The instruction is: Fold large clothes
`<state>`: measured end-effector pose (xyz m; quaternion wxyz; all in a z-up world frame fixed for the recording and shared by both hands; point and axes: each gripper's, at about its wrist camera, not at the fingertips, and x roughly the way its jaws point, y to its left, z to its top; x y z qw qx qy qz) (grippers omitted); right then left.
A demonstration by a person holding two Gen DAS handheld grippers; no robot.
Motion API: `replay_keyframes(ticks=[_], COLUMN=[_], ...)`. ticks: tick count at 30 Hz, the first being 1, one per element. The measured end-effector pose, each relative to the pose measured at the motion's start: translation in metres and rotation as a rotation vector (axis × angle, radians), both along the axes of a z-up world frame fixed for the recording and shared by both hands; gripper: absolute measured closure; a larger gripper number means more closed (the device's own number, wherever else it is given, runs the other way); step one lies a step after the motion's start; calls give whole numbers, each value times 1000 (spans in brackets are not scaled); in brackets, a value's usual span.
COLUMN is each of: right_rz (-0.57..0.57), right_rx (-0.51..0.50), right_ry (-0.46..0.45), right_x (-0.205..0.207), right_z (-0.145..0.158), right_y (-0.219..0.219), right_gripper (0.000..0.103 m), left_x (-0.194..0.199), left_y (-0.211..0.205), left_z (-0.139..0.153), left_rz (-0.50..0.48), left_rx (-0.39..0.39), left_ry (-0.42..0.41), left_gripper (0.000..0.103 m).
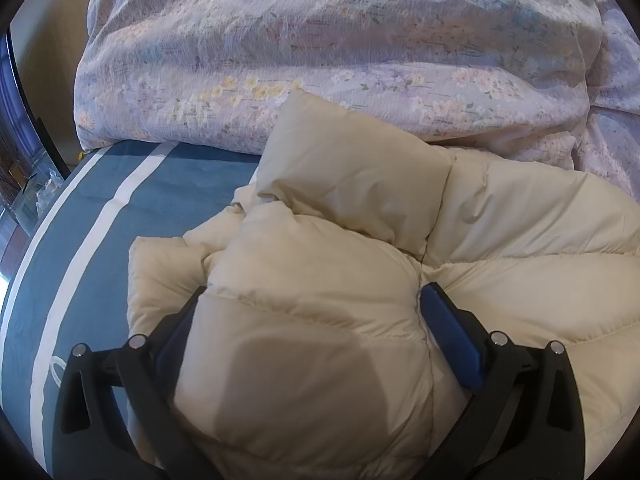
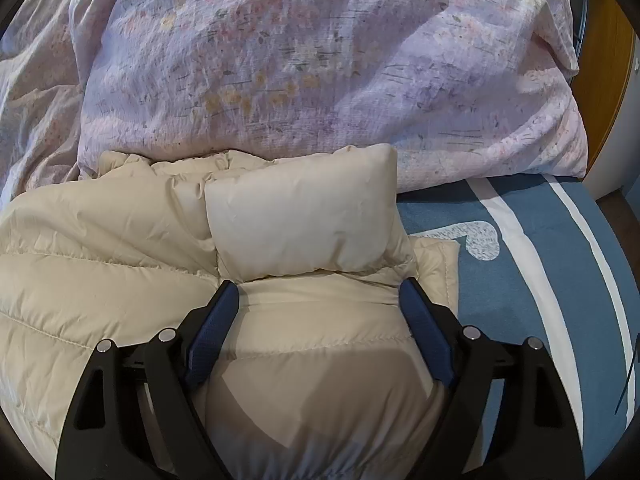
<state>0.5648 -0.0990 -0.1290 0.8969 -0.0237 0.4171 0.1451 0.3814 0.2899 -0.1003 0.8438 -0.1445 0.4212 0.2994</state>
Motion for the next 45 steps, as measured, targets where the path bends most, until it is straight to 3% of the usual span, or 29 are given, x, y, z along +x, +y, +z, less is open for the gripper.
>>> replay_keyframes(ticks=[13,16,19,21,24,29,32,39,43,45], right_rz=[-10,15,-11,-22,-20,12,41,115,123,107], right_rx=[-12,94,212,265,306,409,440,527,625,699], right_ry=[-16,-5,0,40,124,230,253,265,307,340], right_x=[-12,-33,-50,-55,-60,-67,-69,-72,-71,-71], right_z=[8,27,45,47,35,8,0,-8,-15,-23], right_y=[-4,-28,-65,-86,-104,-115,-112,-103,-101,-105], right_gripper=[18,18,5,4,4,4,5,18,39,51], left_x=[-15,-51,-90,-112,-134,-152,-152,-146,-143,-142], left_y=[-1,-4,-3,2,16,32,30,14,8,7], left_z=[7,24,42,49,47,21,11,9,7,4], left_rz=[9,-32,-47,-45,-27,11,10,-27,-23,-7], left_rx=[-28,-124,-140,-144,-215,-426,-479,-504,-549,-579], left_ry=[-29,-97,-135,-136,-159,-208,-224,-251,-282,-306], left_gripper=[2,2,2,2,3,7,10,18,29,41])
